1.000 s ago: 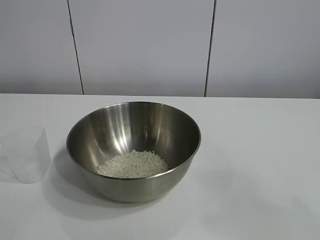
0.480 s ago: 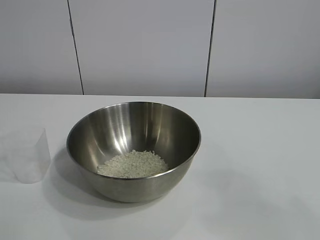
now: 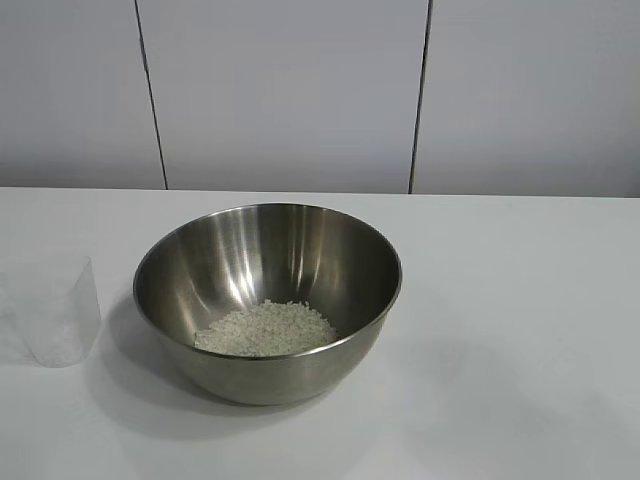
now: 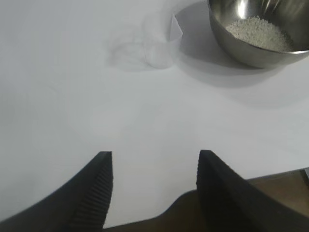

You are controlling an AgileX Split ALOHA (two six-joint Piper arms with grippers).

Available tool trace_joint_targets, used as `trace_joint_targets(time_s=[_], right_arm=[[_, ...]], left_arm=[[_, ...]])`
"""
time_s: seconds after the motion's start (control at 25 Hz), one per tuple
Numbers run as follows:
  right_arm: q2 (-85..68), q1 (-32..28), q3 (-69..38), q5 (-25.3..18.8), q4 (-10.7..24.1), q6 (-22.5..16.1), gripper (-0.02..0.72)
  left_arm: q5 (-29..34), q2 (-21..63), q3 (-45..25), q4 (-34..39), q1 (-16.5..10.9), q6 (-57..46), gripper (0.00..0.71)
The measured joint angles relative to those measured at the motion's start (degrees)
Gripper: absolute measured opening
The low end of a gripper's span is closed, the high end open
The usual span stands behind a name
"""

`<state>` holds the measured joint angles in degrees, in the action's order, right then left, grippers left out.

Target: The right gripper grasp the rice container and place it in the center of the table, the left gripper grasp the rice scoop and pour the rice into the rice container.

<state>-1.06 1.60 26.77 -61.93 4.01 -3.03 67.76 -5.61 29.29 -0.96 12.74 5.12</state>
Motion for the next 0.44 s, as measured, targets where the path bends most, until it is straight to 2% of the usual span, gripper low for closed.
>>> trace_joint_targets(time_s=[0.08,0.44], right_arm=[[0.00,0.00,0.00,0.00,0.00,0.00,0.452],[0.00,0.00,0.00,0.00,0.00,0.00,0.452]], left_arm=[[-2.00,0.00,-1.19,-0.12,0.00,0.14,0.386],[-3.12,0.00,-1.77,-0.09,0.00,-0.07,0.386]])
